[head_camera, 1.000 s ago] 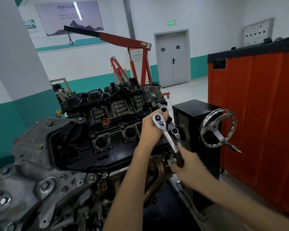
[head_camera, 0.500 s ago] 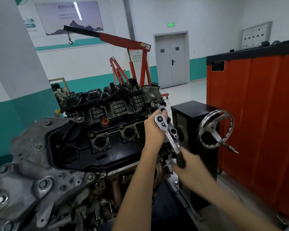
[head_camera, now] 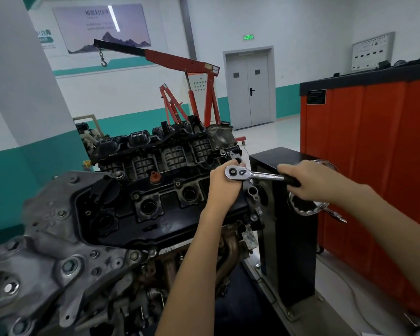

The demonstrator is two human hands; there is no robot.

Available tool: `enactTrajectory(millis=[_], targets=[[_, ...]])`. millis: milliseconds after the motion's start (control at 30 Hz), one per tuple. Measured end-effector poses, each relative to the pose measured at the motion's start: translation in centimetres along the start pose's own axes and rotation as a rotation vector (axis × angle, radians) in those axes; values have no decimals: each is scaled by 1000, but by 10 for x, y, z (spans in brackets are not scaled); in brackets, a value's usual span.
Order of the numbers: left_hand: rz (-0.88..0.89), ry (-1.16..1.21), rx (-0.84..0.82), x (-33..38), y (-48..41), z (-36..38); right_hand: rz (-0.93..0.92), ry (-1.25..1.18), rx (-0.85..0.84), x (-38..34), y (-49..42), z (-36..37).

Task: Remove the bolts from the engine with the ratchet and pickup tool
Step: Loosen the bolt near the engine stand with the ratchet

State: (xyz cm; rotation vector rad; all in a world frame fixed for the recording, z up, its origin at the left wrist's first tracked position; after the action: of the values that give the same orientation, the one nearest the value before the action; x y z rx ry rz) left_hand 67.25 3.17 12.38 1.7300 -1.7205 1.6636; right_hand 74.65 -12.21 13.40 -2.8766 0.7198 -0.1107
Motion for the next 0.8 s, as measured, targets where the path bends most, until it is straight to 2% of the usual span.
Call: enactTrajectory(millis=[67,233,300,367,467,567,633,667,733,800], targets=[[-29,61,106,-3,3,-7,69,-109,66,-13,11,16],[-12,123,202,0,7,0,160,-1050,198,-93,46,91],[-3,145,199,2,7,1,193,-1196,249,-118,40,103],[12,64,131,4,6,-2,179,-1161,255,-121,35,101],[12,-27,-14,1,2,-3,99,-923,141,-83,37,84],[28,-87,-83,1,-3,1,17,-450,-13,-25,28,49],[51,-119,-95,4,-4,7,2,-110,-30,0,15,19],[56,-108,-66,3,-4,8,-2,-28,-25,4,10,11],[19,4,60,-2,-2,2,20,-62,8,-2,8,12],[0,98,164,-8,0,-3,80,-289,55,-20,19,34]])
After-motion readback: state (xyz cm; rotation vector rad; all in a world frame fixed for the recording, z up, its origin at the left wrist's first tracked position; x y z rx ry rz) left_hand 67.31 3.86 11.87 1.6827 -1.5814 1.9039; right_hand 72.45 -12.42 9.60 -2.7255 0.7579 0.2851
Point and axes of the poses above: each hand's wrist, its own y-axis away from the middle knuckle, its own z-axis out of the palm, x = y × z, the point moved 8 cm from there along -y, towards the middle knuckle, and after that the axes turned 10 degrees about -x, right-handed, at the moved point
